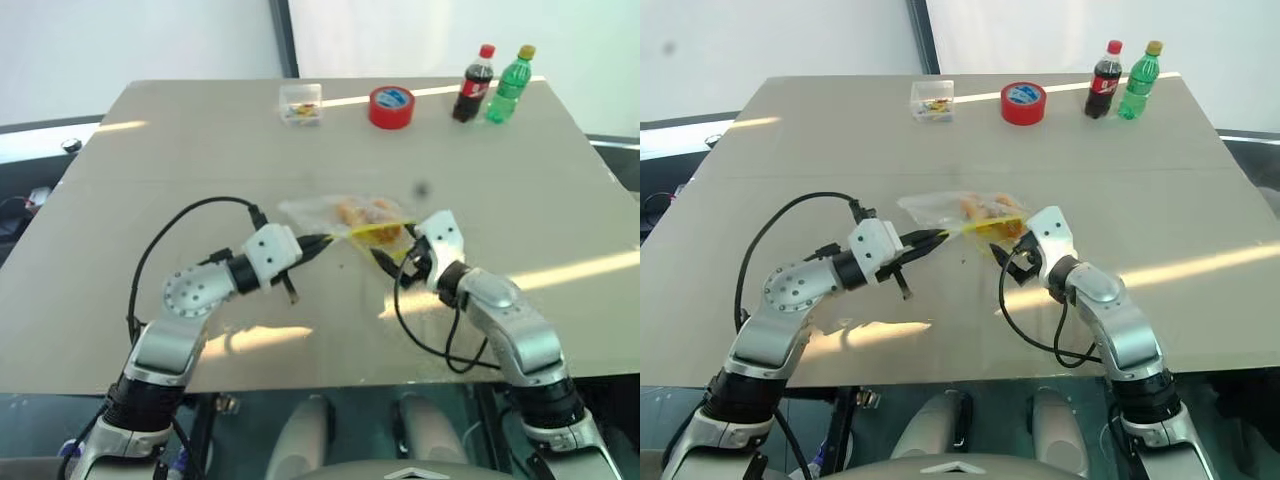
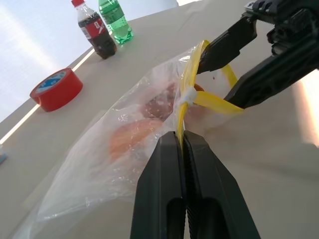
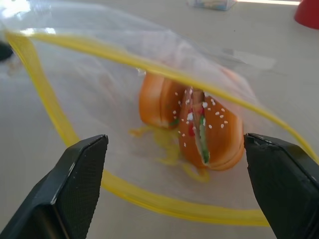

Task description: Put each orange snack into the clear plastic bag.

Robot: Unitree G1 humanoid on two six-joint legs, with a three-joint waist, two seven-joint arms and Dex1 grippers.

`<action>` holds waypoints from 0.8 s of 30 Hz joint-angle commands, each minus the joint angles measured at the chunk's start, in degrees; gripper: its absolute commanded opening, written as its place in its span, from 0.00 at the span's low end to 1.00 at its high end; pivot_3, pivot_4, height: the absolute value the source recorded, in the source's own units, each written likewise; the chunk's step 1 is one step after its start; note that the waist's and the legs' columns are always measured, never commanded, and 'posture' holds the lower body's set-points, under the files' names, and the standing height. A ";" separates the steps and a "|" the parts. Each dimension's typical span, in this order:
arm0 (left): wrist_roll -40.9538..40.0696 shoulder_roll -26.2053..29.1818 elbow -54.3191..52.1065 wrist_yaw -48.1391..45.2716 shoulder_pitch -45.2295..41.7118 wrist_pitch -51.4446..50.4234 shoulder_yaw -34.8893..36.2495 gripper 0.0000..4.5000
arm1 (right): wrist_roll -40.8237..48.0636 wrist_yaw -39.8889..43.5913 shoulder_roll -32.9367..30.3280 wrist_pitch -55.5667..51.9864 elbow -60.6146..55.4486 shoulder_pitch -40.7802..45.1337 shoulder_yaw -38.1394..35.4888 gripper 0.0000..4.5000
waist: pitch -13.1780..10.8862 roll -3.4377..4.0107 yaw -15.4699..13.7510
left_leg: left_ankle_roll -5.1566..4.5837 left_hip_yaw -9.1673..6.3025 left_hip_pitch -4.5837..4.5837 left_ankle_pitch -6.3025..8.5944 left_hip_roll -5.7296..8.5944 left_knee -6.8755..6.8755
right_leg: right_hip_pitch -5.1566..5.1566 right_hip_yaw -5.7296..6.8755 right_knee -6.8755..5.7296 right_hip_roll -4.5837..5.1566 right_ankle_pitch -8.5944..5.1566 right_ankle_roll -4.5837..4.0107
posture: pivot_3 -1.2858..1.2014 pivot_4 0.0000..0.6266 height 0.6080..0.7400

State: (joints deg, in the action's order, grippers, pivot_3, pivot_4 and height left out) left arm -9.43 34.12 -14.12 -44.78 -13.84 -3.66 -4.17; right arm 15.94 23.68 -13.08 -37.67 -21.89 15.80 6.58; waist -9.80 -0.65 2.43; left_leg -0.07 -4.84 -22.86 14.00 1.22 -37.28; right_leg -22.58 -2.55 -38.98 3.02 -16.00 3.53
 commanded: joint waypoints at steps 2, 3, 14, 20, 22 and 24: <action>-1.22 -1.30 0.05 1.37 -2.17 -2.58 1.24 0.00 | 3.15 2.15 -3.34 -3.61 -7.24 -0.68 -0.80 0.99 | 0.00 0.00 -0.23 | 0.00 -0.01 -0.02 0.00 0.03 -0.01 | 0.01 0.01 0.02 0.02 0.00 0.00 | 0.52 0.24 1.00; -1.32 -1.67 -0.04 1.67 -2.63 -3.35 1.20 0.00 | 2.90 2.45 -4.36 -3.64 -7.97 -1.03 -0.25 0.99 | 0.00 0.00 -0.40 | 0.00 -0.03 -0.03 0.00 0.05 -0.01 | 0.00 0.03 0.04 0.03 0.00 0.00 | 0.52 0.24 1.00; -3.37 -2.21 0.59 0.97 -4.66 -6.35 2.37 0.00 | -19.37 1.25 -21.27 16.26 -3.15 -4.49 6.51 0.99 | 0.00 -0.04 -0.14 | 0.00 0.00 -0.04 0.00 0.08 -0.02 | 0.01 0.03 0.05 0.04 0.00 0.01 | 0.52 0.24 1.00; -3.25 -2.19 0.62 0.71 -4.73 -6.44 2.56 0.00 | -25.88 -0.21 -18.94 25.41 8.39 1.51 9.01 0.99 | -0.01 -0.06 -0.10 | 0.01 0.03 -0.03 0.00 0.08 -0.04 | 0.01 0.00 0.04 0.03 0.00 0.00 | 0.52 0.24 1.00; -3.25 -2.18 0.54 0.79 -4.77 -6.64 2.77 0.00 | -26.97 0.02 -17.97 27.76 11.57 3.28 9.56 0.93 | -0.02 -0.06 -0.16 | 0.01 0.01 -0.03 -0.01 0.06 -0.04 | 0.01 0.02 0.05 0.02 0.00 0.00 | 0.52 0.24 1.00; -3.27 -2.14 0.42 0.87 -4.73 -6.78 2.97 0.00 | -27.78 0.29 -17.32 30.04 13.78 4.39 9.76 0.82 | -0.01 -0.06 -0.21 | 0.01 0.02 -0.05 -0.01 0.07 -0.04 | 0.01 0.01 0.07 0.04 0.00 0.00 | 0.52 0.24 1.00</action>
State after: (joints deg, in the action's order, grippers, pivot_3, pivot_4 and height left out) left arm -11.58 31.85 -12.77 -44.04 -17.84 -10.83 -2.69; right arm -11.04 24.22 -30.66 -10.49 -8.38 19.16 16.51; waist -9.81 -0.71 2.22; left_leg -0.06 -4.81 -22.91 13.99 1.30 -37.32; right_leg -22.57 -2.54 -38.90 3.07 -16.01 3.53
